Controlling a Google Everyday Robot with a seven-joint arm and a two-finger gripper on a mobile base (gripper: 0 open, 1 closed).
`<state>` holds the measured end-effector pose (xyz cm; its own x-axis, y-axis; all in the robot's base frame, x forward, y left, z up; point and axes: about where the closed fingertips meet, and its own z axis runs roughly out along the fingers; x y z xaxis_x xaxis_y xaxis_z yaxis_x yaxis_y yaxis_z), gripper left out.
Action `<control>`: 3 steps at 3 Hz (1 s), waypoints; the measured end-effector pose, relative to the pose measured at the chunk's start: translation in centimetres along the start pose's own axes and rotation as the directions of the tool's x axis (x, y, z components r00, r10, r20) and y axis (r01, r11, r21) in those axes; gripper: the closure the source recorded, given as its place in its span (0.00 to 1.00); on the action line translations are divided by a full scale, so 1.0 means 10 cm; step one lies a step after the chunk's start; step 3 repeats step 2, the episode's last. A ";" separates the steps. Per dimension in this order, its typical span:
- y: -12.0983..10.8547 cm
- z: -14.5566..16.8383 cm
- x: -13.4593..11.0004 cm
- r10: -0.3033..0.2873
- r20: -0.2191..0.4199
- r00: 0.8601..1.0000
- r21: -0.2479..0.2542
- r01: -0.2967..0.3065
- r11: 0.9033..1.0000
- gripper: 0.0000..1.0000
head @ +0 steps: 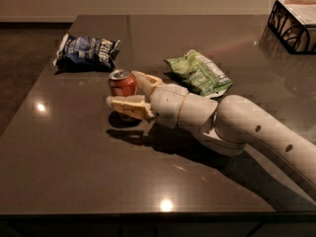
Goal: Place coke can upright
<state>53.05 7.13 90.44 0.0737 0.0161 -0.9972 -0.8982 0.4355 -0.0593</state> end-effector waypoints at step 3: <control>-0.01 -0.01 0.02 0.005 -0.005 1.000 0.003 -0.005 1.000 0.00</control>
Offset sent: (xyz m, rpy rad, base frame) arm 0.0006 -0.0010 -0.0022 -0.0021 0.0067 -0.0036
